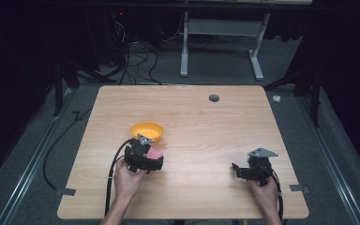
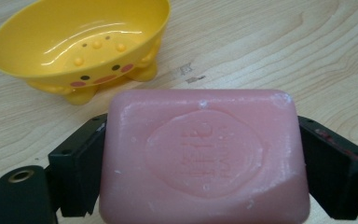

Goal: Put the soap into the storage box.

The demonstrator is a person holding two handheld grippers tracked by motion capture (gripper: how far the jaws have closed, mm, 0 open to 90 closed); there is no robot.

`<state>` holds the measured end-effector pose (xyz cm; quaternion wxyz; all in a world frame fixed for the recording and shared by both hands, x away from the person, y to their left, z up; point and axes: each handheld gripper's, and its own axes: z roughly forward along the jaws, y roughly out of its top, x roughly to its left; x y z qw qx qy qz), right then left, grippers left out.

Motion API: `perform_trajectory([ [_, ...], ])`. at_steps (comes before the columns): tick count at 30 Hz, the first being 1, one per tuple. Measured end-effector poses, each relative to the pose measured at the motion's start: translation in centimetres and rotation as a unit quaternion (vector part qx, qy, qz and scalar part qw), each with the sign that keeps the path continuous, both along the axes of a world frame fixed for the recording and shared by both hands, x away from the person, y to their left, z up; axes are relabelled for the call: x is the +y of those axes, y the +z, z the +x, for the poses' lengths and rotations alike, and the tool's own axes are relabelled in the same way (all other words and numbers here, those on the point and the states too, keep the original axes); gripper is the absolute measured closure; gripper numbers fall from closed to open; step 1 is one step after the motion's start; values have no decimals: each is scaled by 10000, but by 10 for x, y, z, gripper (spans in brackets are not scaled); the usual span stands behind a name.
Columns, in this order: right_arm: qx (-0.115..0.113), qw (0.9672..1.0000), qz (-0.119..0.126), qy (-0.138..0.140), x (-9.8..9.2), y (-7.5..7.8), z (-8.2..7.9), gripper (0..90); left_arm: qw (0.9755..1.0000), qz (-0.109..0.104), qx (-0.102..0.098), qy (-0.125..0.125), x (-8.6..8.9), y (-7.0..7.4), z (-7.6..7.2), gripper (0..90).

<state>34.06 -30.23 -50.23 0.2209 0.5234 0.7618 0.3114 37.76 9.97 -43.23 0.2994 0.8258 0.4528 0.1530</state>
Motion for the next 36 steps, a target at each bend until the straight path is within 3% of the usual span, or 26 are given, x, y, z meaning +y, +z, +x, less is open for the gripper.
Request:
perform_trajectory([
  [12,-24,10000,-17,25,0,0,0,163,9998,-71,-82,192,6,7,9,135],
  [21,-11,10000,-7,6,0,0,0,163,9992,-238,-7,316,13,8,16,136],
  [36,-7,10000,2,-1,0,0,0,163,9984,-287,38,481,17,12,30,135],
])
